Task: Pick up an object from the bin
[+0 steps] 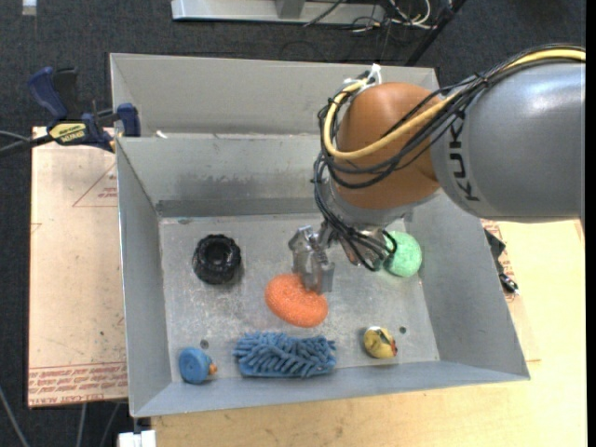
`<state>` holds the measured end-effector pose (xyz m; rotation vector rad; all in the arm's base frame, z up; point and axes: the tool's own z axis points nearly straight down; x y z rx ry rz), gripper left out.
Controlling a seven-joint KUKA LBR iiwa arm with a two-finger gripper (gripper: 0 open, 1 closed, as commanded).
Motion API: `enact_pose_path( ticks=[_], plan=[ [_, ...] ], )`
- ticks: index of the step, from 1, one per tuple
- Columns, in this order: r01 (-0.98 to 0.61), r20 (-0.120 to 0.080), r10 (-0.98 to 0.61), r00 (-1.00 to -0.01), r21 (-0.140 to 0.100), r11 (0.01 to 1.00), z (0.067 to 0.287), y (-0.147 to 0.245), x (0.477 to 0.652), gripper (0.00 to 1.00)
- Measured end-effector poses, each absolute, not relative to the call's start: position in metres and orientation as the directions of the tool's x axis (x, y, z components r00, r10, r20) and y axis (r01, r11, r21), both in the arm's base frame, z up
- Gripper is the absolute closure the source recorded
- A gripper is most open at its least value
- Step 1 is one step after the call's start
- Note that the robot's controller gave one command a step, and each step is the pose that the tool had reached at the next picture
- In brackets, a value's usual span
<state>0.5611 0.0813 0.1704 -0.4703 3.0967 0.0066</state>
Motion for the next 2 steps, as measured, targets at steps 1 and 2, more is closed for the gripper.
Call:
enact_pose_path(
  ticks=[1,2],
  plan=[
    [-0.294,-0.019,-0.294,-0.956,0.001,0.956,0.197,0.090,0.556,1.00],
    [-0.349,-0.015,-0.349,-0.937,0.002,0.937,0.306,0.090,0.552,1.00]
  ],
)
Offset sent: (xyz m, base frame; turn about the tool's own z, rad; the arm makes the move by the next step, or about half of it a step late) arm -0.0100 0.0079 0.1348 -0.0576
